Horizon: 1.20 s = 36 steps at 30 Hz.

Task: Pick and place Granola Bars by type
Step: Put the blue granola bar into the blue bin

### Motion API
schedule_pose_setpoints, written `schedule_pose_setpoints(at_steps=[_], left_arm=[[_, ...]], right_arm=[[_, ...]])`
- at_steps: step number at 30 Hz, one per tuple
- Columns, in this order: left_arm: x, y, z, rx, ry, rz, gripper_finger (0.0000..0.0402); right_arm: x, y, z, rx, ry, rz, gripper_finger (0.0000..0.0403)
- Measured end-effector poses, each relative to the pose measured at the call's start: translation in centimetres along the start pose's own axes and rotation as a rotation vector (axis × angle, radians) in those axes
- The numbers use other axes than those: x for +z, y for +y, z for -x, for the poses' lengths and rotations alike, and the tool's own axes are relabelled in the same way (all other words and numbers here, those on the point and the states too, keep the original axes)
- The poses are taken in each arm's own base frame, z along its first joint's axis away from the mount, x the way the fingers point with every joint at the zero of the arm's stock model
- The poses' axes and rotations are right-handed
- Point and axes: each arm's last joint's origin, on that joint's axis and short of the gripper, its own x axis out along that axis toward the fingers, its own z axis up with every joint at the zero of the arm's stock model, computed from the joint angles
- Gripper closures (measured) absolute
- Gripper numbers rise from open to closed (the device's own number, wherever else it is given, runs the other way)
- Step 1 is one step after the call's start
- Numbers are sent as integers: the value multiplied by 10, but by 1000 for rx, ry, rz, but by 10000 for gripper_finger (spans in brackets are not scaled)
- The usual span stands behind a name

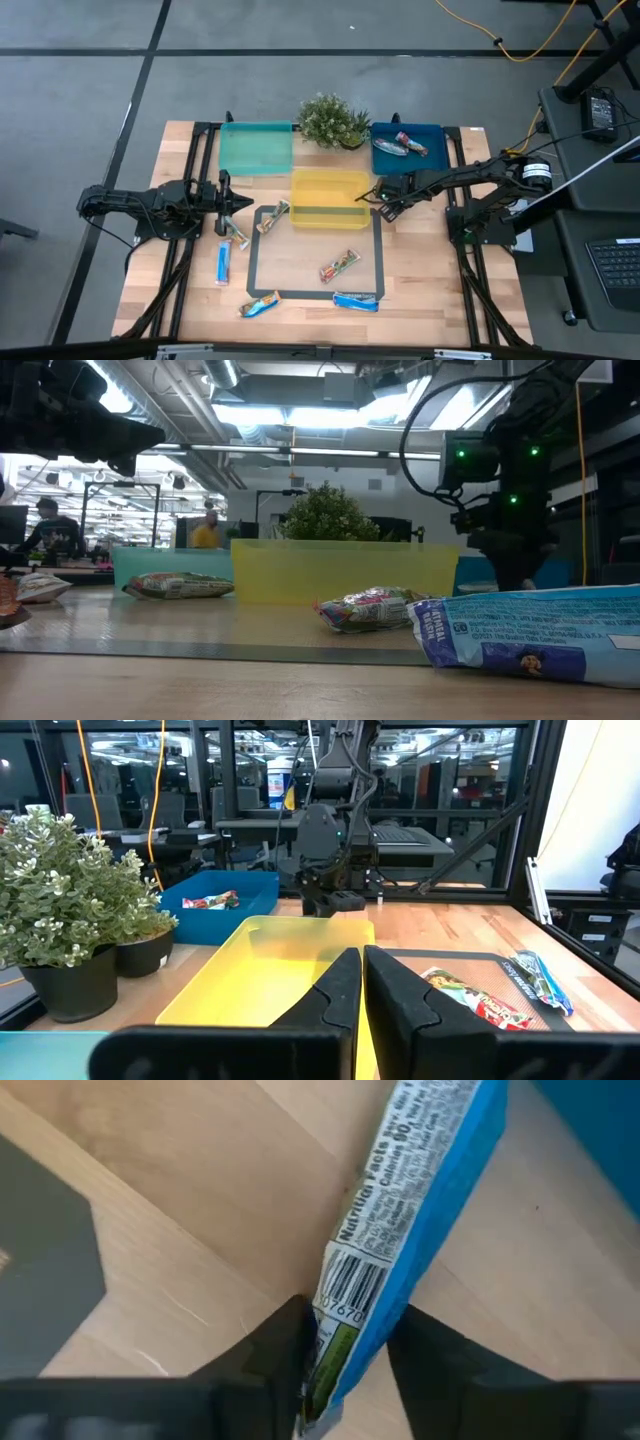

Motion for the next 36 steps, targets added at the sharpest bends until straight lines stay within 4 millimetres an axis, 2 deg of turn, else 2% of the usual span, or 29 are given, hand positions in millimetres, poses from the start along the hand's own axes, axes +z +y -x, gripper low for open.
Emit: schedule_pose_setpoints(at_steps=[8, 16, 21, 26, 36], left_arm=[[0, 0, 0, 0, 0, 0, 393], [0, 0, 0, 0, 0, 0, 391], [0, 0, 0, 0, 0, 0, 391], [0, 0, 0, 0, 0, 0, 393], [0, 0, 0, 0, 0, 0, 390]], right_arm=[[-2, 3, 1, -2, -1, 40, 327], [-14, 10, 17, 84, 1, 63, 342], [-26, 12, 42, 168, -50, 51, 343], [-42, 13, 74, 304, -136, 40, 343], [-60, 14, 130, 622, -399, 151, 343]])
